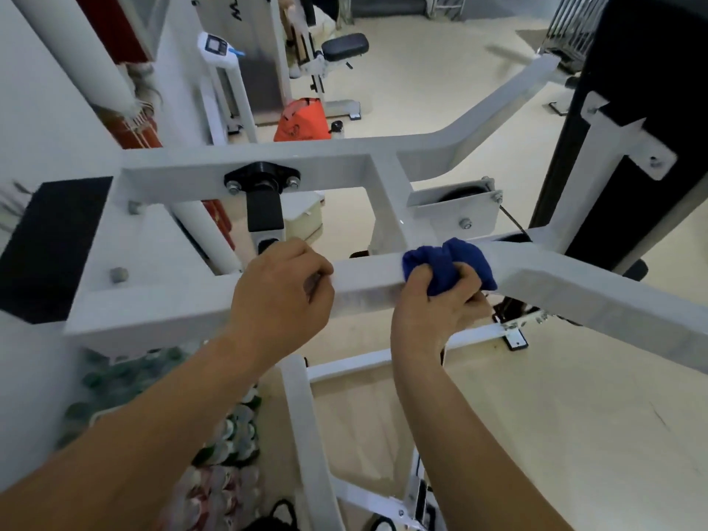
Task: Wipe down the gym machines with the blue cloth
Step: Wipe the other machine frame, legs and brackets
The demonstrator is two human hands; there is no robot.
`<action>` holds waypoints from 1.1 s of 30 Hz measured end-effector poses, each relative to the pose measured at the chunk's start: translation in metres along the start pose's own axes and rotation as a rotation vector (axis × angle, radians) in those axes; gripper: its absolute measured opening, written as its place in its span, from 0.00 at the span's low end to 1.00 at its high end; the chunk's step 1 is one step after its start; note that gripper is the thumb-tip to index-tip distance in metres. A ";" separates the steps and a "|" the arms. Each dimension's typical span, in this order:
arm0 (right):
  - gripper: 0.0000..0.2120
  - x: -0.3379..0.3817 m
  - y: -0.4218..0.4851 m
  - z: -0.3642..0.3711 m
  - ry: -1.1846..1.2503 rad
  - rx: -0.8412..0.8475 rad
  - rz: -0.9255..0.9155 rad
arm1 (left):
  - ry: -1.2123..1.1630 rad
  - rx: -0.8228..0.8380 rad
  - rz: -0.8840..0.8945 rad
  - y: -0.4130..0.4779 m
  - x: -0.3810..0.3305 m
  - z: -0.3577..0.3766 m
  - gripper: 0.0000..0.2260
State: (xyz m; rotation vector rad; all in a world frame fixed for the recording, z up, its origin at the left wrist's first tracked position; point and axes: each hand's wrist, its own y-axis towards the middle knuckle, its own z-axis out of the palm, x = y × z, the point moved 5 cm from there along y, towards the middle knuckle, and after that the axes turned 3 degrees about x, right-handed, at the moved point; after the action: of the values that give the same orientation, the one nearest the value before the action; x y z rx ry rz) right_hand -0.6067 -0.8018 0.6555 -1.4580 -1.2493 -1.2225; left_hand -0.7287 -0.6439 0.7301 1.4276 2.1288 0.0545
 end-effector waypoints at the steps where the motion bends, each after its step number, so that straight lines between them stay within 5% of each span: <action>1: 0.19 0.003 -0.014 0.006 -0.005 0.029 -0.009 | 0.006 -0.011 -0.017 -0.006 0.007 -0.006 0.04; 12: 0.17 0.013 -0.167 0.069 0.149 0.434 -0.167 | 0.043 -0.098 -0.128 -0.051 0.068 -0.062 0.05; 22: 0.20 -0.002 -0.180 0.071 -0.143 0.622 -0.504 | 0.029 -0.168 -0.155 -0.070 0.083 -0.077 0.05; 29: 0.13 0.021 -0.088 0.027 -0.041 0.245 -0.155 | 0.219 -0.229 -0.103 -0.099 0.108 -0.094 0.06; 33: 0.16 0.014 -0.121 0.053 0.011 0.288 -0.116 | 0.203 -0.279 -0.100 -0.119 0.102 -0.089 0.05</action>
State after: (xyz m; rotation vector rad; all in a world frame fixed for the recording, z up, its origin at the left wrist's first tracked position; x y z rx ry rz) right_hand -0.7179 -0.7294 0.6601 -1.1831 -1.4529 -1.0714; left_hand -0.8977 -0.5825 0.7202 1.1936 2.2454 0.4577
